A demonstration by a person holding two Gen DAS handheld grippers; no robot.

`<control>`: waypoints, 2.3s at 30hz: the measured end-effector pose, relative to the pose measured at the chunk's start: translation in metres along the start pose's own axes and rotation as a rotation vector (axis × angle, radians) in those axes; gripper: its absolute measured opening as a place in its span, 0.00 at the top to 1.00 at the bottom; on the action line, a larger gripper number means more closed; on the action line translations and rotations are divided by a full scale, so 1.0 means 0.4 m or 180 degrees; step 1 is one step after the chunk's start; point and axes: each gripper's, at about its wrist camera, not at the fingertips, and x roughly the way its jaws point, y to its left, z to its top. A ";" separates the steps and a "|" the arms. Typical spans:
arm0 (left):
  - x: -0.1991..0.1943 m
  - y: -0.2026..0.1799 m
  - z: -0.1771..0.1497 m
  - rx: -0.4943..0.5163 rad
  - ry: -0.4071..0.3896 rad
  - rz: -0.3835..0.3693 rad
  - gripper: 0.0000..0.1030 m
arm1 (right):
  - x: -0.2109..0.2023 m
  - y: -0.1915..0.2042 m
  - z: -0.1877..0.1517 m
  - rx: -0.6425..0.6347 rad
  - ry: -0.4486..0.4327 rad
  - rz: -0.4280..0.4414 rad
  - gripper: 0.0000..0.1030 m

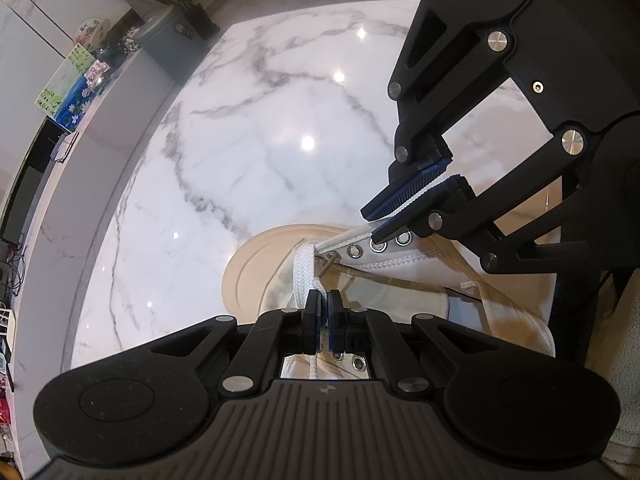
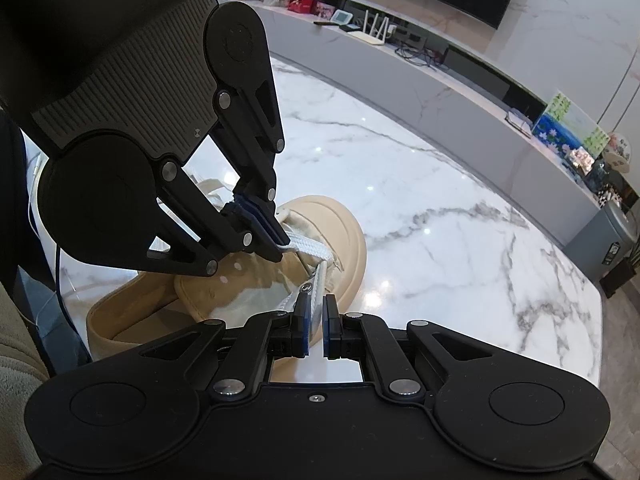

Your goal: Lace up shoes with both hands

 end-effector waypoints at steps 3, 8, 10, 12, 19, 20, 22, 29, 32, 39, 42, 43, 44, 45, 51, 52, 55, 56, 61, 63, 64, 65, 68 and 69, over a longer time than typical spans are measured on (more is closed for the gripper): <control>-0.001 0.002 -0.002 -0.0004 -0.0013 -0.0009 0.98 | -0.011 0.002 -0.002 0.0009 -0.0001 0.0006 0.96; -0.008 0.006 -0.005 -0.0033 -0.0057 -0.0018 0.98 | -0.012 -0.001 -0.004 -0.0006 -0.0001 0.0005 0.96; -0.011 0.012 -0.008 -0.0074 -0.0063 -0.0026 0.98 | -0.010 -0.001 -0.004 -0.0007 -0.0003 0.0005 0.96; -0.015 0.017 -0.010 -0.0112 -0.0063 -0.0018 0.98 | -0.006 0.014 0.001 -0.0002 -0.0003 -0.0004 0.96; -0.016 0.018 -0.007 -0.0109 -0.0044 0.0016 0.98 | -0.006 0.011 0.000 -0.0023 -0.0017 0.0000 0.96; -0.015 0.017 -0.006 -0.0092 -0.0038 0.0017 0.98 | -0.006 0.010 0.001 -0.0025 -0.0017 0.0000 0.96; -0.015 0.016 -0.007 -0.0078 -0.0027 0.0008 0.98 | -0.006 0.007 0.001 -0.0032 -0.0018 0.0002 0.96; -0.018 0.014 -0.012 -0.0007 -0.0014 -0.0009 0.98 | -0.006 0.009 0.004 -0.0038 -0.0016 0.0008 0.96; -0.014 0.012 -0.009 0.0038 -0.0002 -0.0021 0.98 | -0.007 0.007 0.005 -0.0030 -0.0012 0.0012 0.96; 0.002 0.004 0.000 0.0139 0.0032 -0.0038 0.98 | -0.008 0.004 0.006 -0.0038 -0.0005 0.0010 0.96; 0.005 0.004 0.001 0.0137 0.0026 -0.0040 0.98 | -0.007 0.003 0.004 -0.0035 0.0001 0.0012 0.96; 0.006 0.004 0.001 0.0137 0.0020 -0.0040 0.98 | -0.006 0.003 0.004 -0.0034 0.0002 0.0013 0.96; 0.007 0.003 0.001 0.0143 0.0012 -0.0038 0.98 | -0.006 0.003 0.004 -0.0033 0.0002 0.0015 0.96; 0.008 0.002 0.001 0.0150 0.0005 -0.0035 0.98 | -0.006 0.003 0.004 -0.0038 0.0002 0.0015 0.96; 0.013 -0.003 0.004 0.0184 -0.0040 -0.0021 0.98 | -0.010 0.002 0.008 -0.0081 -0.0024 0.0040 0.96; 0.014 -0.003 0.005 0.0191 -0.0047 -0.0017 0.98 | -0.013 0.002 0.010 -0.0100 -0.0034 0.0057 0.96; 0.016 -0.005 0.008 0.0209 -0.0074 -0.0017 0.98 | -0.025 -0.004 0.015 -0.0154 -0.0068 0.0116 0.96; 0.018 -0.005 0.009 0.0215 -0.0084 -0.0023 0.98 | -0.030 -0.007 0.017 -0.0176 -0.0082 0.0130 0.96; 0.021 -0.006 0.013 0.0248 -0.0135 -0.0026 0.97 | -0.048 -0.029 0.024 -0.0331 -0.0102 0.0121 0.96; 0.022 -0.005 0.015 0.0245 -0.0147 -0.0026 0.97 | -0.039 -0.038 0.024 -0.0425 -0.0043 0.0069 0.96; 0.022 -0.005 0.016 0.0244 -0.0152 -0.0027 0.97 | -0.028 -0.043 0.023 -0.0481 -0.0001 0.0046 0.96; 0.024 -0.004 0.017 0.0245 -0.0156 -0.0030 0.97 | -0.015 -0.047 0.021 -0.0550 0.0038 0.0031 0.96; 0.028 -0.003 0.018 0.0259 -0.0173 -0.0041 0.97 | 0.020 -0.042 0.018 -0.0786 0.0119 0.0058 0.96; 0.028 -0.003 0.019 0.0263 -0.0179 -0.0040 0.97 | 0.029 -0.038 0.017 -0.0852 0.0128 0.0084 0.96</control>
